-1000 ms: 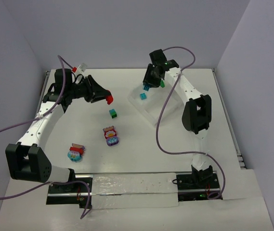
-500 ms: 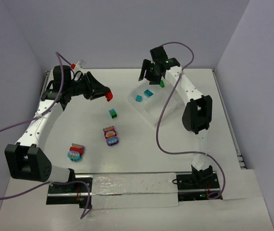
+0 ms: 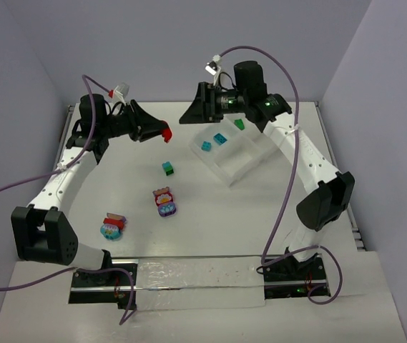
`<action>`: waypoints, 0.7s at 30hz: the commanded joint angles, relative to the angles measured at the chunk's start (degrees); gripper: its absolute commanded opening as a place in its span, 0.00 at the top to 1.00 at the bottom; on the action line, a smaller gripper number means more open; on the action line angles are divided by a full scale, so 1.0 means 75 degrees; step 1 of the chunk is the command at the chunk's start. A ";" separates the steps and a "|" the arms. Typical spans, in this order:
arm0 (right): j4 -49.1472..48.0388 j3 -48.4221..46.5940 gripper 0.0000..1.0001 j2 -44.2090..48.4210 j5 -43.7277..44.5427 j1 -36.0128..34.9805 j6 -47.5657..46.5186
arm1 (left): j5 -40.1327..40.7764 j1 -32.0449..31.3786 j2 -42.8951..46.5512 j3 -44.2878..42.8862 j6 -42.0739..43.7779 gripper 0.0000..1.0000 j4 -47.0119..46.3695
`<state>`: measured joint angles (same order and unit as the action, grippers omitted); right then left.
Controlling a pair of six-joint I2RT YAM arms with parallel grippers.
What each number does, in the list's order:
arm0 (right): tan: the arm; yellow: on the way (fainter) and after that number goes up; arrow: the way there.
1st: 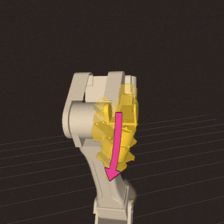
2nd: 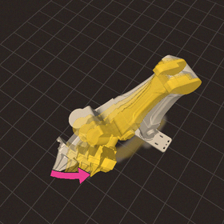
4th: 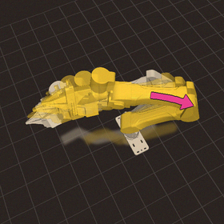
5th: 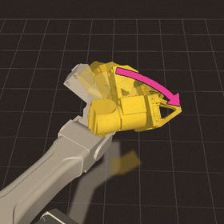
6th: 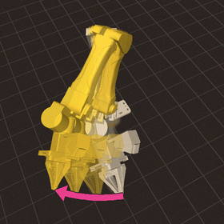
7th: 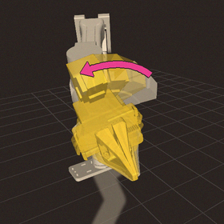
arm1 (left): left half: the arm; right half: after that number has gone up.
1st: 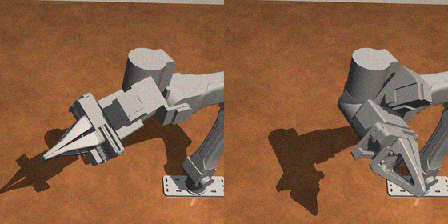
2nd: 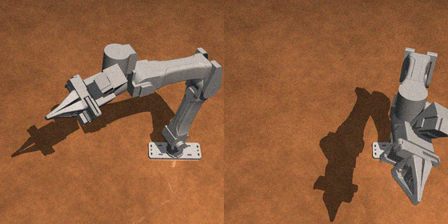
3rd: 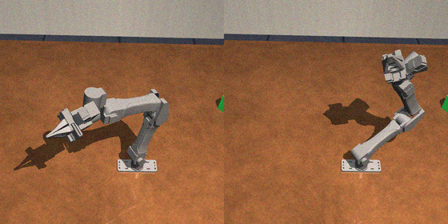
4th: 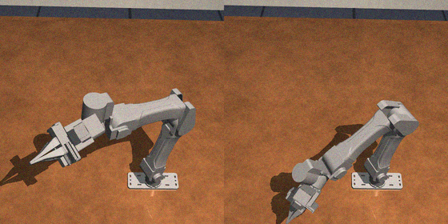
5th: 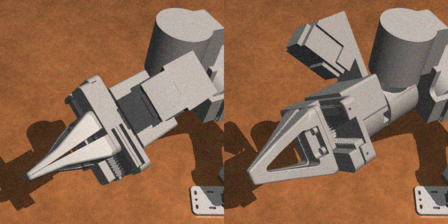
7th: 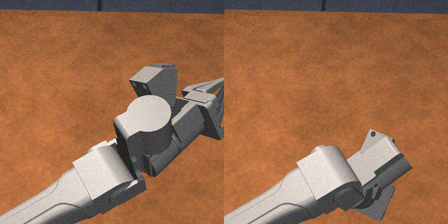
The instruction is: Sort the legos into containers by color
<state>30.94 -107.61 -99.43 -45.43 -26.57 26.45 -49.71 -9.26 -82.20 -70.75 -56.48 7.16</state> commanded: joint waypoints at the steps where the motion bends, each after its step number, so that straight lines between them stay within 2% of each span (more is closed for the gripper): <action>1: -0.0273 -0.0175 0.23 -0.0294 -0.1224 -0.0282 0.0118 | -0.0775 0.0039 0.0027 0.0234 -0.0872 1.00 -0.1901; 6: -0.0222 -0.0496 0.22 -0.0661 -0.1464 -0.0556 0.0188 | -0.1022 0.0039 0.0027 0.0421 -0.1419 1.00 -0.2913; 11: -0.0664 -0.0402 0.22 -0.0832 -0.1560 -0.0676 0.0536 | -0.1121 0.0039 0.0068 0.0404 -0.1498 1.00 -0.3068; 21: -0.2687 0.0434 0.36 -0.0793 -0.2216 -0.0727 0.1931 | -0.1153 0.0027 0.0160 0.0573 -0.1625 1.00 -0.3323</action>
<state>19.25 -105.67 -106.24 -58.22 -31.31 36.42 -57.13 -9.26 -82.28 -66.91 -67.69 -13.40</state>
